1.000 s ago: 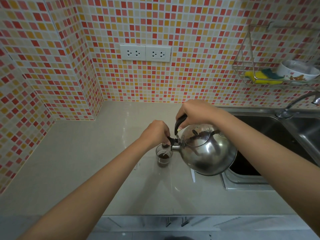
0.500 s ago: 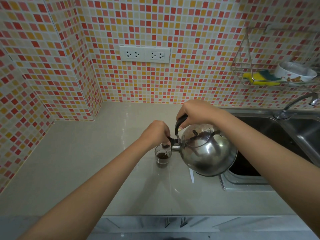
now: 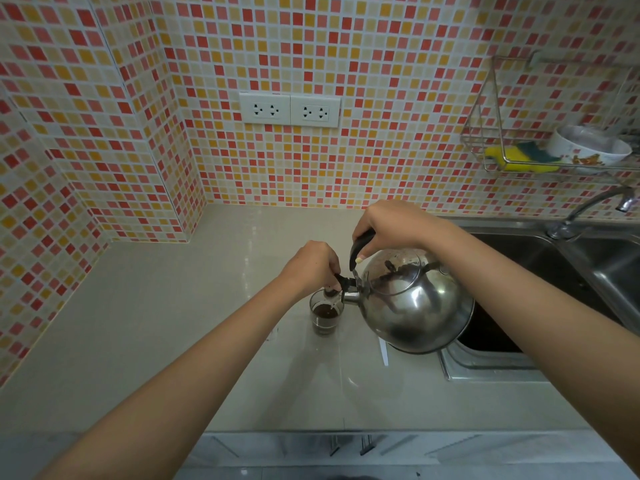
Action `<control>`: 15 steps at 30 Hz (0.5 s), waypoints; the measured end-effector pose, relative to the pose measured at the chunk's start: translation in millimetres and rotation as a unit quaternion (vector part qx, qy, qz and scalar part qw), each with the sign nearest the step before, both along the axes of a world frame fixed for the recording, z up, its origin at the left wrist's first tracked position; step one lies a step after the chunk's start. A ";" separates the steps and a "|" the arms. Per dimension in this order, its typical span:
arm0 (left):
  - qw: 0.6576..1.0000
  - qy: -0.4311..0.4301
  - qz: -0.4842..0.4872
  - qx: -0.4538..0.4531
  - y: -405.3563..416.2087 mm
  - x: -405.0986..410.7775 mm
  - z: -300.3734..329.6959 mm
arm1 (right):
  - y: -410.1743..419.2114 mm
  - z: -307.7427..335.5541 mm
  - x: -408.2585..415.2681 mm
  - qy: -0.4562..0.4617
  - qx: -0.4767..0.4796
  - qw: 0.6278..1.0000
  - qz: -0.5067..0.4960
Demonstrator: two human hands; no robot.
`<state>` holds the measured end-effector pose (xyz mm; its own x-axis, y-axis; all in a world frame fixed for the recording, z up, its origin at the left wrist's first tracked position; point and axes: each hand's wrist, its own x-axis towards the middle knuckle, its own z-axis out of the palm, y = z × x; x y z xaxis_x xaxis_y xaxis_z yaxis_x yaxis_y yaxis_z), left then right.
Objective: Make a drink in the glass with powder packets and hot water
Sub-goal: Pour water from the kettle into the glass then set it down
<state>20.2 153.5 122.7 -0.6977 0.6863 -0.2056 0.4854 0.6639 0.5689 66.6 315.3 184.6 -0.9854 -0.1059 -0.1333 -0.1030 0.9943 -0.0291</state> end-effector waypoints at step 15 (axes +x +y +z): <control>1.000 -0.008 -0.001 -0.010 1.1 -3.2 2.8 | 0.0 1.4 -2.7 0.000 0.000 1.000 -0.001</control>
